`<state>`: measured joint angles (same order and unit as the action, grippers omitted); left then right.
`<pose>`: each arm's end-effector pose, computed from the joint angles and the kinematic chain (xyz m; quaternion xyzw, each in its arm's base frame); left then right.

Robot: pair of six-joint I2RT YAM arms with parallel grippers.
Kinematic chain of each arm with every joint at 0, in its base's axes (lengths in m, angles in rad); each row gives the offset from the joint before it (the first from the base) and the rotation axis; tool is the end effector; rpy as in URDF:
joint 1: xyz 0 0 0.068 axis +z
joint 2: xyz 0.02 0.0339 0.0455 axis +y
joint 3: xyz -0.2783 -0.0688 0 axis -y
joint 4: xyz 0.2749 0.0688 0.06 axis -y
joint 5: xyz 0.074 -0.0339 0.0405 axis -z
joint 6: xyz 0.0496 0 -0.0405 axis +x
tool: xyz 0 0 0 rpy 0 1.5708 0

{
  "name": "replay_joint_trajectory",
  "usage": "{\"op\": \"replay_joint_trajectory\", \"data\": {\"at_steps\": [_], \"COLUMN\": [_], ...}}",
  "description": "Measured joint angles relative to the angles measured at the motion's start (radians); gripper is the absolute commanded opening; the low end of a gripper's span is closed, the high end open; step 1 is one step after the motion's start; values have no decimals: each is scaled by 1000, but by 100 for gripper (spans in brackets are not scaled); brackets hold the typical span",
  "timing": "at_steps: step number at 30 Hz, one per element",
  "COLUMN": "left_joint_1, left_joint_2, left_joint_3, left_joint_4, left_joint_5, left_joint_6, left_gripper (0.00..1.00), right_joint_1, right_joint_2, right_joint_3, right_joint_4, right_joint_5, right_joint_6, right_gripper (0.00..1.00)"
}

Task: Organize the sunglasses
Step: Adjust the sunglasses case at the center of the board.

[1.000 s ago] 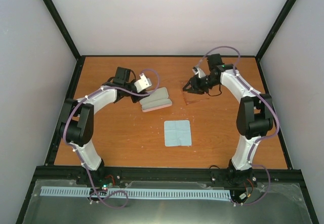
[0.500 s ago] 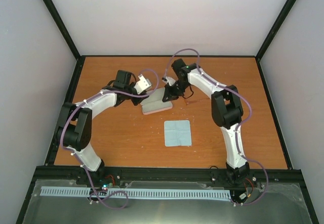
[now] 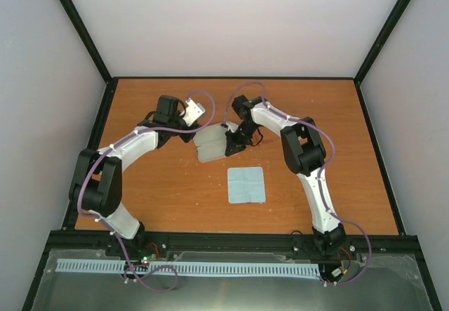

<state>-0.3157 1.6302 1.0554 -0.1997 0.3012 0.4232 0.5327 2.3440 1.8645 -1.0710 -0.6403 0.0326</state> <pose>0.3629 -0.1340 0.2073 0.3833 0.8289 -0.1175 0.3902 0.4056 0.2735 0.1253 0.2380 -0.9188 -0.3049 0.0785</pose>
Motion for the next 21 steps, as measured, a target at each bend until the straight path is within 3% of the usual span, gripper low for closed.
{"op": "replay_joint_trajectory", "data": {"at_steps": [7,21], "left_joint_1": [13,47], "left_joint_2": [-32,-5], "left_joint_3": [-9,18], "left_joint_4": [20,83], "left_joint_5": [-32,-64], "left_joint_6": [-14,-6], "left_gripper": [29,33], "right_joint_1": [2,-7], "right_joint_2": [54,127], "right_joint_3": [52,195], "right_joint_4": [26,64], "right_joint_5": [16,77], "right_joint_6": [39,286], "right_gripper": [3,3]}}
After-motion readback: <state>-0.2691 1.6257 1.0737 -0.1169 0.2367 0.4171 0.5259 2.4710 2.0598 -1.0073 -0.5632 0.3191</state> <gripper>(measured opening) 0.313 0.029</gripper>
